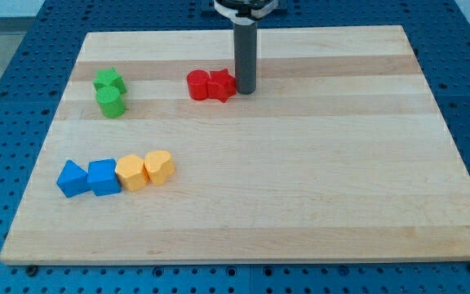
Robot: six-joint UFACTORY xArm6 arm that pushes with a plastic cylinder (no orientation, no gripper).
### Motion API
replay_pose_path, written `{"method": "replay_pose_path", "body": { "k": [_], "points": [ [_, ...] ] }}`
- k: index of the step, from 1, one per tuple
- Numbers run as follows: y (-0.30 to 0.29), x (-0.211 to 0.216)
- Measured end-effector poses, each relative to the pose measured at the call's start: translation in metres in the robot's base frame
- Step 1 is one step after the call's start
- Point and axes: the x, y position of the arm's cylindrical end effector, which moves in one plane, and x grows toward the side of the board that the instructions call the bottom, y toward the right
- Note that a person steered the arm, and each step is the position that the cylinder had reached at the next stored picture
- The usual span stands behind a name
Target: Place red star vertically below red circle
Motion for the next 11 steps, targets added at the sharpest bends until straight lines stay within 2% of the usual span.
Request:
{"method": "replay_pose_path", "body": {
  "k": [1,2,3,4,5,7,9,10,11],
  "points": [
    [-0.004,-0.045],
    [-0.045,-0.046],
    [-0.056,-0.007],
    [-0.027,0.047],
    [-0.012,0.080],
    [0.005,0.078],
    [0.006,0.112],
    [0.007,0.093],
    [0.043,0.057]
  ]
}}
